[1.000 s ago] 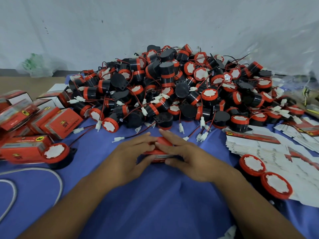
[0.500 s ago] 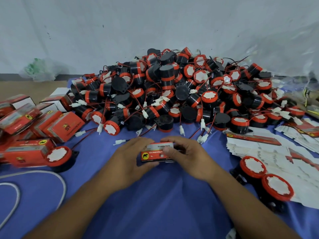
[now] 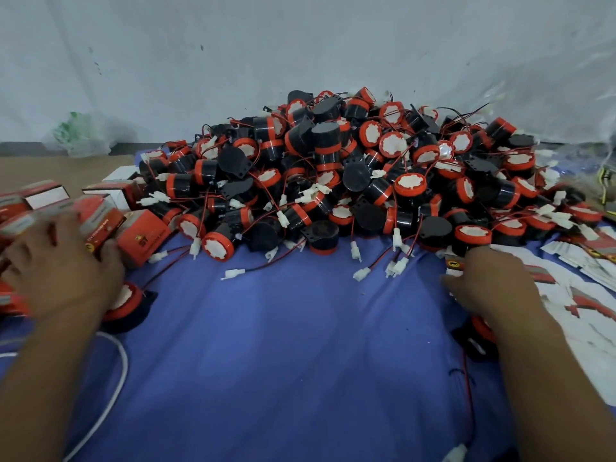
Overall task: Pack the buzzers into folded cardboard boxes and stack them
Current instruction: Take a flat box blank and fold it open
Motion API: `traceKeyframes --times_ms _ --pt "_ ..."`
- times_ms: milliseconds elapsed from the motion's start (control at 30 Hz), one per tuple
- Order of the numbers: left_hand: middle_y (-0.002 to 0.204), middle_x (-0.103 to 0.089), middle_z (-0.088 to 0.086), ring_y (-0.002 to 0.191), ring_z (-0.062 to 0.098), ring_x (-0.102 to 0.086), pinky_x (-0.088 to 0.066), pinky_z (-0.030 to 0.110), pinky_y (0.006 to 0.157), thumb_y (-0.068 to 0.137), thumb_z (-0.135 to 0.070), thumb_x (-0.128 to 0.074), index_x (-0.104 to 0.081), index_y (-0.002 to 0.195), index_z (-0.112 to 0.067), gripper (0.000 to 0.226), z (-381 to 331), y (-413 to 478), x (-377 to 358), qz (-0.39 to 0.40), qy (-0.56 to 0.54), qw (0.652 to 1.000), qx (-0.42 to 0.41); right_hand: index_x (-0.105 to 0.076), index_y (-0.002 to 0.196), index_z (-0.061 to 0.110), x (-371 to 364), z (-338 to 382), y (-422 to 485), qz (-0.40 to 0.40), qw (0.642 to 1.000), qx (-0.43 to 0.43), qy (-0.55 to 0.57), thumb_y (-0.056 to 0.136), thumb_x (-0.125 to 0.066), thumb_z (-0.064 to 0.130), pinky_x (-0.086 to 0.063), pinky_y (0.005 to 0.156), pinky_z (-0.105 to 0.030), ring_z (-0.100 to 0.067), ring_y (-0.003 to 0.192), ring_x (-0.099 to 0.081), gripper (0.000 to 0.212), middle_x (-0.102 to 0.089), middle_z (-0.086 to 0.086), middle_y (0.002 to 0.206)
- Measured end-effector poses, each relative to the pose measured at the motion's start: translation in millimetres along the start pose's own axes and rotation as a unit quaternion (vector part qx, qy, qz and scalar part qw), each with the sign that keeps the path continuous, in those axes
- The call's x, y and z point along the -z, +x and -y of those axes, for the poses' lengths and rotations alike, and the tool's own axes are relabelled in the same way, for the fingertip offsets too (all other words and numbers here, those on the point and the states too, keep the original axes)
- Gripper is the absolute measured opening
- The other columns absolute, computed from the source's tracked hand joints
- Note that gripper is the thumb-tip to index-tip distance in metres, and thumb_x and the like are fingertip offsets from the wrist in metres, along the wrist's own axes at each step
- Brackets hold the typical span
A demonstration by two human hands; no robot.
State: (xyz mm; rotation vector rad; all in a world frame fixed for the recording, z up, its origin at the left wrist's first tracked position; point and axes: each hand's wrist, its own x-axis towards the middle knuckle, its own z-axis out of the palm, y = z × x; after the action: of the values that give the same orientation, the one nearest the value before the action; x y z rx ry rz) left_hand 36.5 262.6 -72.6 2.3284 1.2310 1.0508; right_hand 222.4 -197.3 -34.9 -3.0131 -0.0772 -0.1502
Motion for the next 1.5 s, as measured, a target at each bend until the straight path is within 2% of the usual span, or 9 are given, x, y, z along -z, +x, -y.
traceKeyframes --times_ms 167,333,433,533,767,1100,1267,1367,1500 --pt "0.143 -0.040 0.027 0.126 0.054 -0.042 -0.036 0.069 0.101 0.076 -0.064 -0.038 -0.029 0.137 -0.018 0.077 -20 -10 11 0.006 0.056 0.998 -0.018 -0.040 0.066 0.009 1 12 -9 -0.041 0.999 0.003 0.000 0.088 -0.059 0.004 -0.038 0.064 -0.036 -0.033 0.068 -0.044 0.030 -0.034 -0.007 0.064" --pt "0.141 -0.041 0.025 0.130 0.044 -0.040 -0.030 0.051 0.112 0.090 -0.035 -0.051 -0.051 0.127 -0.004 0.048 -61 -35 22 -0.095 -0.047 0.960 -0.259 -0.066 0.100 0.002 23 2 2 -0.163 0.985 0.000 0.050 0.086 -0.058 -0.002 -0.050 0.066 -0.042 -0.044 0.085 -0.064 0.017 -0.067 -0.024 0.092" --pt "0.130 -0.053 0.023 0.123 0.035 -0.048 -0.025 0.020 0.111 0.093 -0.024 -0.055 -0.058 0.123 0.003 0.040 -83 -56 26 -0.016 -0.111 0.940 -0.323 -0.067 0.114 0.009 46 5 2 -0.216 0.949 0.026 0.227 0.095 -0.055 0.004 -0.055 0.076 -0.030 -0.014 0.087 -0.068 0.023 -0.071 -0.010 0.098" --pt "0.133 -0.052 0.009 0.116 0.022 -0.053 -0.036 0.022 0.102 0.093 -0.032 -0.056 -0.052 0.136 -0.008 0.049 -101 -81 25 0.134 -0.169 0.915 -0.340 -0.062 0.079 0.031 58 47 -36 -0.303 0.875 0.142 0.351 0.093 -0.059 0.016 -0.042 0.058 -0.008 0.011 0.067 -0.053 0.021 -0.061 0.011 0.079" --pt "0.114 -0.070 0.003 0.102 0.016 -0.063 -0.045 0.017 0.093 0.092 -0.010 -0.059 -0.068 0.120 -0.005 0.030 -113 -127 2 0.276 -0.193 0.816 -0.470 -0.068 0.073 0.009 8 109 -78 -0.078 0.803 0.429 0.407 0.080 -0.074 0.043 -0.047 0.066 -0.020 -0.012 0.074 -0.061 0.035 -0.068 0.002 0.078" --pt "0.107 -0.075 0.008 0.091 0.013 -0.067 -0.052 0.016 0.081 0.087 -0.001 -0.055 -0.070 0.120 -0.003 0.037 -103 -121 -5 0.209 -0.232 0.867 -0.389 -0.077 0.104 0.008 3 71 -43 0.024 0.806 0.422 0.415 0.096 -0.058 0.021 -0.055 0.082 -0.034 -0.011 0.094 -0.069 0.024 -0.075 0.002 0.100" --pt "0.083 -0.076 0.009 0.069 0.013 -0.057 -0.041 0.000 0.063 0.086 -0.003 -0.060 -0.074 0.111 -0.003 0.029 -103 -120 -7 0.150 -0.210 0.875 -0.409 -0.074 0.095 0.002 5 55 -28 -0.256 0.826 0.378 0.330 0.093 -0.065 -0.003 -0.053 0.075 -0.029 -0.014 0.080 -0.061 0.011 -0.072 -0.007 0.092" --pt "0.061 -0.064 -0.006 0.051 0.011 -0.051 -0.043 0.018 0.047 0.095 -0.022 -0.057 -0.071 0.098 -0.039 0.023 -103 -117 -8 0.144 -0.257 0.905 -0.307 -0.074 0.102 -0.004 6 35 -13 -0.475 0.791 0.307 0.235 0.097 -0.057 -0.003 -0.049 0.080 -0.033 -0.031 0.089 -0.061 0.018 -0.072 -0.015 0.101" --pt "0.090 -0.074 -0.017 0.080 0.015 -0.071 -0.060 0.030 0.073 0.098 -0.024 -0.059 -0.068 0.108 -0.042 0.022 -110 -122 -9 0.214 -0.424 0.870 -0.133 -0.076 0.106 0.000 4 29 2 -0.321 0.895 0.294 0.102 0.087 -0.064 -0.003 -0.052 0.081 -0.050 -0.044 0.095 -0.061 0.023 -0.071 -0.019 0.113"
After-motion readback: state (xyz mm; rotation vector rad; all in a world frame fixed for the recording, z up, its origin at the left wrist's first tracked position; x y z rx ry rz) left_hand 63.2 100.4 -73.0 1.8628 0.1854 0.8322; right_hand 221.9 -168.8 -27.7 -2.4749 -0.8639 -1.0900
